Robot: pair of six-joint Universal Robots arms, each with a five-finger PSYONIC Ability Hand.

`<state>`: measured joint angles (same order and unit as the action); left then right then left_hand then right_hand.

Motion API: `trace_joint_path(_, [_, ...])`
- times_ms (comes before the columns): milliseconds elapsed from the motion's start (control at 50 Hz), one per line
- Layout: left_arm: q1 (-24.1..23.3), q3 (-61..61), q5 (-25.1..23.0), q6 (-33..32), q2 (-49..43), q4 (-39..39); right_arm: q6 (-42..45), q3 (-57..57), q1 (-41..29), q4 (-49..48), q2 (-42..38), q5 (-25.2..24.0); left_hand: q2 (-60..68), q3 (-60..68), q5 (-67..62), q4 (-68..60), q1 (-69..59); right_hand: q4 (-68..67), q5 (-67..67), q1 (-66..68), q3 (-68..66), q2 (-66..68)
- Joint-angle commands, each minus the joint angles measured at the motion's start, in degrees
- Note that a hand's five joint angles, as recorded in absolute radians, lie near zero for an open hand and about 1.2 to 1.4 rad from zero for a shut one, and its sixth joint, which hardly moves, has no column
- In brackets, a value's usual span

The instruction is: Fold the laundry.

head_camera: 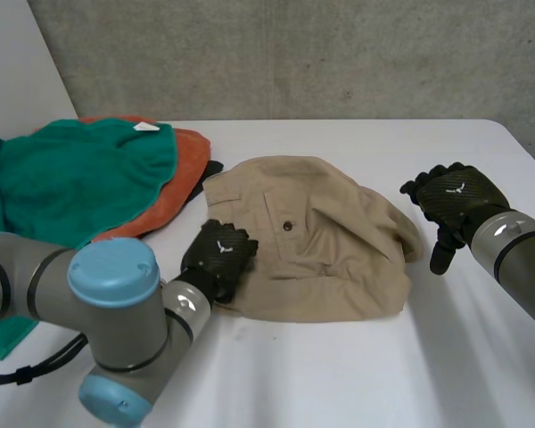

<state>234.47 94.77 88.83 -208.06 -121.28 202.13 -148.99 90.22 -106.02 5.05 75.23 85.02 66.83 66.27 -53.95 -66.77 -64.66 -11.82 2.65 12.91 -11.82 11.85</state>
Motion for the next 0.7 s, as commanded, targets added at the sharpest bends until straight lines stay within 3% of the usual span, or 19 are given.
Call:
trace_joint_path(20, [2.92,-8.80,7.75,-0.33,4.81,4.50,-0.07,-0.48,0.12,-1.53,0.27,0.40,13.17,13.73,-16.05,-13.23,-15.34,1.82,-2.65,-2.91,1.82,-1.85])
trace_joint_path(140, [2.57,-20.66,9.00,1.68,9.66,7.67,-0.51,-2.77,0.03,-1.71,0.80,2.16,13.17,13.73,-16.05,-13.23,-15.34,1.82,-2.65,-2.91,1.82,-1.85])
trace_joint_path(260, [-0.24,-29.63,5.92,10.38,8.79,7.23,-4.19,-3.73,0.12,-1.71,2.12,4.01,13.17,13.73,-16.05,-13.23,-15.34,1.82,-2.65,-2.91,1.82,-1.85])
trace_joint_path(380, [-5.77,-33.51,0.83,18.03,-0.35,6.61,-7.10,-3.03,0.55,-1.89,3.61,4.01,13.17,13.73,-16.05,-13.23,-15.34,1.82,-2.65,-2.91,1.82,-1.85])
trace_joint_path(520, [-12.27,-34.56,-7.35,23.65,-10.28,6.35,-9.12,-1.28,6.35,-3.82,3.88,4.98,13.17,13.73,-16.05,-13.23,-15.34,1.82,-2.65,-2.91,1.82,-1.85])
trace_joint_path(540, [-12.98,-34.74,-8.31,24.44,-11.16,6.35,-9.04,-1.01,7.31,-3.91,3.79,4.71,0.87,1.43,-3.75,-0.93,-3.04,1.82,-2.65,-2.91,1.82,-1.85])
trace_joint_path(560, [-14.03,-35.00,-9.80,25.93,-12.21,6.09,-8.95,-0.92,7.67,-4.00,3.79,4.54,-33.73,-33.16,30.84,33.67,31.56,1.82,-2.65,-2.91,1.82,-1.85])
trace_joint_path(580, [-14.21,-34.92,-10.34,26.47,-12.48,5.83,-9.03,-0.92,7.93,-4.00,3.79,4.27,-49.89,-49.33,47.01,49.83,47.72,1.82,-2.65,-2.91,1.82,-1.85])
trace_joint_path(600, [-14.30,-34.74,-10.52,26.73,-12.57,5.56,-9.04,-0.84,8.29,-4.00,3.79,4.10,-56.05,-55.49,53.17,55.99,53.88,1.82,-2.65,-2.91,1.82,-1.85])
trace_joint_path(700, [-14.22,-33.25,-8.24,26.91,-8.29,3.72,-7.63,-0.31,8.82,-3.73,3.70,-0.99,-53.76,-53.19,50.87,53.70,51.59,1.82,-2.65,-2.91,1.82,-1.85])
